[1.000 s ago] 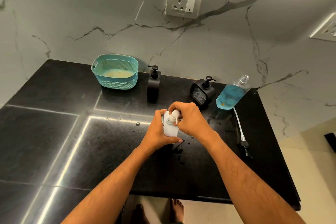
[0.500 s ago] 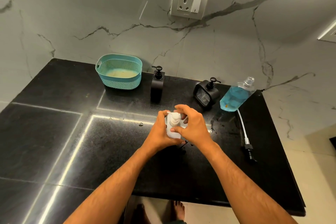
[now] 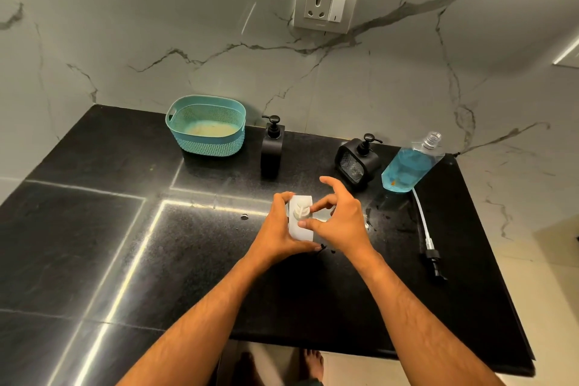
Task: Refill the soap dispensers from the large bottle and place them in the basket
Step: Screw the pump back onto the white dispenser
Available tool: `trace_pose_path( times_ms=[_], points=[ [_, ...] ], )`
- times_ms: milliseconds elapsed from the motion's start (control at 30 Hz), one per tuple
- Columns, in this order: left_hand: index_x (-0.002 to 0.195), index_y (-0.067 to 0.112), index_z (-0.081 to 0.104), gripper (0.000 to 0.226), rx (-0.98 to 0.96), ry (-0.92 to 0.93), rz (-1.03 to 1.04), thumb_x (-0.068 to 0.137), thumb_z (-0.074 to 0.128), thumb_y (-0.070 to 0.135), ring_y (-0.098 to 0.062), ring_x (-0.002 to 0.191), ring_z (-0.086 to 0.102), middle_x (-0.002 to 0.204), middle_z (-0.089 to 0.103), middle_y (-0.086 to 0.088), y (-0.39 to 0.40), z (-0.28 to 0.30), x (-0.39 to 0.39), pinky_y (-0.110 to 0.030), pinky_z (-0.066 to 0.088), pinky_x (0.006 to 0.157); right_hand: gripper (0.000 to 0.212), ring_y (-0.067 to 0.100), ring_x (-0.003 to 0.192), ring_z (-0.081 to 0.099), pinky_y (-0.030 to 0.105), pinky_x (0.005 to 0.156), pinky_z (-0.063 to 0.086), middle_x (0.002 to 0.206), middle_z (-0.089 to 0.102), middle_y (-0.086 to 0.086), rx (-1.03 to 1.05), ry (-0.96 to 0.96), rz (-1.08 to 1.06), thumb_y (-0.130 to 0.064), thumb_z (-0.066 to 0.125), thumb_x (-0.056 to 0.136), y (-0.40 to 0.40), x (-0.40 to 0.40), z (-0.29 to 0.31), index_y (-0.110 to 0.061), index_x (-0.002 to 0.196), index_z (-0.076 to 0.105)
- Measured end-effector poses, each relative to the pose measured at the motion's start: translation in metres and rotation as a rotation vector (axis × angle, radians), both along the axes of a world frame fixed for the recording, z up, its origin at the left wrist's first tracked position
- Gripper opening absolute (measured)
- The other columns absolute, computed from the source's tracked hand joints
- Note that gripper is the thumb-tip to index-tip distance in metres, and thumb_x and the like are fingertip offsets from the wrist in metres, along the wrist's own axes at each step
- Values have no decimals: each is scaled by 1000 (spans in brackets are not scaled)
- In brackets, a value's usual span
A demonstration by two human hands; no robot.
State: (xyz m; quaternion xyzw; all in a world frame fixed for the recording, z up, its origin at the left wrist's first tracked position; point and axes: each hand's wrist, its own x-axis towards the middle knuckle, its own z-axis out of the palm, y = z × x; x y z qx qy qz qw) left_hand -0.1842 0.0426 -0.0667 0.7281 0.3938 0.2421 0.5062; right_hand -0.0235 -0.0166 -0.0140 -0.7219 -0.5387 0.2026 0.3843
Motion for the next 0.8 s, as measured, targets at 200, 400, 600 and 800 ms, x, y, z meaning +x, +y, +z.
trace_pose_path(
  times_ms=[200,400,600,800],
  points=[
    [133,34,31,106,25,-1,11,56,103,39,-6,114,63,130,54,10,-1,1,2,-36,60,92,85,8,108,58,23,85,48,100,72,-15,50,-41,57,-12,90,67,4,-3,-3,-28,141,51],
    [132,32,31,104,25,-8,13,56,102,35,-9,112,64,128,53,9,-1,2,2,-36,61,90,91,5,103,50,16,84,40,101,63,-14,47,-73,63,-27,96,59,9,-3,-3,-27,139,52],
    [135,34,30,109,17,0,10,54,103,40,-6,115,64,131,53,11,-1,1,1,-33,60,93,89,0,92,51,10,76,41,93,57,-7,27,-56,21,-42,98,55,12,-9,-5,-30,132,55],
    [134,32,31,107,5,2,21,55,103,37,-3,113,64,130,53,13,-1,2,2,-29,60,90,75,3,104,57,15,83,41,112,61,-4,13,28,83,-16,94,65,13,-6,-9,-29,131,61]
  ],
)
